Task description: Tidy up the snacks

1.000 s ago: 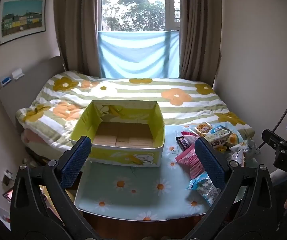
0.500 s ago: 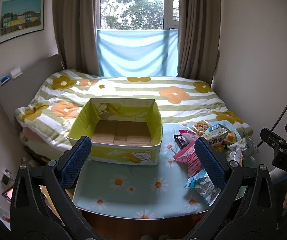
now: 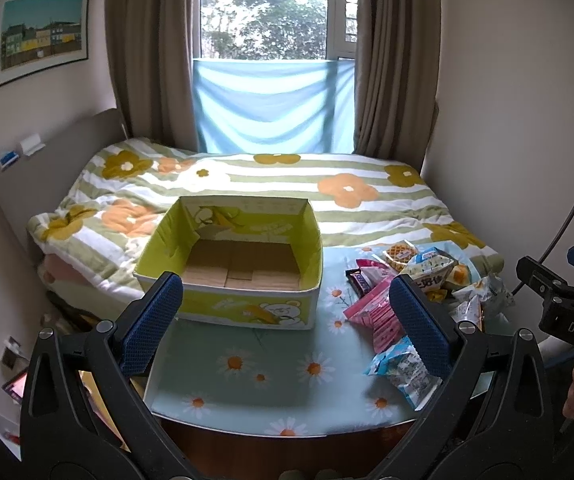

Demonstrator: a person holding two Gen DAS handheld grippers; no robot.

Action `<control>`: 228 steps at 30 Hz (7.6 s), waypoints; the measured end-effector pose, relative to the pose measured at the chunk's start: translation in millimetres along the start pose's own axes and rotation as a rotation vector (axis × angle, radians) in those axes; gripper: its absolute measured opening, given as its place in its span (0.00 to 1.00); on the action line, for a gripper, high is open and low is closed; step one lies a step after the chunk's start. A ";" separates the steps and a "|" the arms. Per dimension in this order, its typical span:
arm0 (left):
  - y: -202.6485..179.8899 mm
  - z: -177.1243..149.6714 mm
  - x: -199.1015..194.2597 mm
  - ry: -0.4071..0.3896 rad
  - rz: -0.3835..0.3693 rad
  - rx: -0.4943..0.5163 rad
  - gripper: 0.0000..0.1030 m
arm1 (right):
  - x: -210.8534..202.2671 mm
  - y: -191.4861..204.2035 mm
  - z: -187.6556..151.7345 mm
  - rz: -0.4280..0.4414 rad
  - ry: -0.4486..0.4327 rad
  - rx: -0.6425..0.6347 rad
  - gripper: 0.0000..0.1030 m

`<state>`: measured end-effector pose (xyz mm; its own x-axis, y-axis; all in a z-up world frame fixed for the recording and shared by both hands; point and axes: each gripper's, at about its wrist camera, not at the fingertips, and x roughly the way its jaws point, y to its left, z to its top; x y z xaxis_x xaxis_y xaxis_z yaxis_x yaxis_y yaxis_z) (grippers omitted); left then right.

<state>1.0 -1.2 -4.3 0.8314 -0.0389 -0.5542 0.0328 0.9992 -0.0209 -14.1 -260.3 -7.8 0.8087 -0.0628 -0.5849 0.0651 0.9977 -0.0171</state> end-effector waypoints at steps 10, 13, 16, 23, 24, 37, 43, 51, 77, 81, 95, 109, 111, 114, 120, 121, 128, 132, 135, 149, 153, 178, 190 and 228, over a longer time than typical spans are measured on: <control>1.3 1.4 -1.2 0.006 -0.003 -0.004 1.00 | -0.6 -0.1 0.9 0.002 -0.012 -0.002 1.00; 1.6 1.3 -1.7 0.007 -0.008 -0.009 1.00 | -1.0 0.5 0.8 0.002 -0.012 -0.007 1.00; 2.2 1.7 -2.3 0.008 -0.009 -0.008 1.00 | -1.3 0.5 0.7 0.003 -0.012 -0.005 1.00; 2.9 1.3 -3.7 0.004 -0.008 -0.008 1.00 | -2.6 2.3 1.3 -0.001 -0.014 -0.002 1.00; 2.7 1.2 -3.7 0.004 -0.008 -0.008 1.00 | -2.6 2.0 1.3 -0.001 -0.014 -0.003 1.00; 5.2 0.5 -7.7 -0.002 -0.002 -0.003 1.00 | -4.2 2.1 0.9 0.000 -0.016 0.001 1.00; 5.1 0.5 -8.6 -0.004 0.000 -0.001 1.00 | -4.1 1.8 1.1 0.001 -0.015 0.001 1.00; 5.2 0.6 -9.7 -0.006 0.000 0.000 1.00 | -4.7 2.7 0.5 0.000 -0.017 0.001 1.00; -33.6 -6.2 68.5 0.197 -0.263 0.061 1.00 | 24.2 -32.4 -7.4 0.023 0.079 0.102 1.00; -53.2 -13.6 104.1 0.272 -0.268 0.050 0.99 | 52.6 -46.2 -5.5 0.042 0.118 0.119 1.00; -133.3 -51.1 260.0 0.560 -0.185 -0.065 0.99 | 218.1 -84.8 9.0 0.263 0.370 0.085 1.00; -155.7 -77.5 333.9 0.694 -0.109 -0.130 0.99 | 314.8 -72.6 -11.9 0.338 0.585 0.136 0.89; -157.3 -77.1 338.3 0.704 -0.111 -0.130 0.99 | 319.9 -72.0 -13.2 0.342 0.585 0.147 0.87; -161.7 -77.2 343.9 0.712 -0.112 -0.119 0.99 | 324.7 -70.2 -14.1 0.336 0.588 0.156 0.80; -159.3 -88.1 355.6 0.765 -0.145 -0.159 0.99 | 334.0 -72.2 -21.5 0.363 0.626 0.217 0.53; -158.0 -90.2 356.3 0.768 -0.148 -0.168 0.99 | 333.6 -72.6 -21.8 0.364 0.623 0.221 0.52; -155.6 -91.8 355.7 0.768 -0.168 -0.176 0.85 | 330.6 -74.5 -21.3 0.363 0.609 0.235 0.46; -150.6 -91.4 350.7 0.766 -0.181 -0.190 0.79 | 326.9 -76.3 -20.9 0.364 0.596 0.237 0.43; -146.0 -90.4 344.6 0.759 -0.188 -0.202 0.78 | 325.5 -76.6 -19.5 0.369 0.590 0.242 0.42; -132.9 -54.1 303.0 0.629 -0.143 -0.201 0.78 | 291.0 -68.6 6.3 0.419 0.483 0.202 0.41; -128.2 -41.3 284.5 0.581 -0.141 -0.205 0.78 | 274.9 -67.8 19.4 0.433 0.435 0.187 0.41; 106.6 75.8 271.8 0.321 -0.111 -0.168 0.78 | 239.0 110.8 100.8 0.464 0.225 0.117 0.41; 185.3 72.2 344.7 0.434 -0.092 -0.025 0.79 | 268.7 212.1 83.2 0.431 0.282 0.098 0.41; 226.1 44.3 353.7 0.512 -0.034 -0.109 1.00 | 326.1 251.0 59.2 0.331 0.395 -0.123 0.94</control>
<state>327.0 210.9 -168.2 0.4525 -0.0933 -0.8869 -0.0254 0.9928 -0.1174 300.6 -31.8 -154.8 0.4910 0.2460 -0.8357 -0.2444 0.9597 0.1389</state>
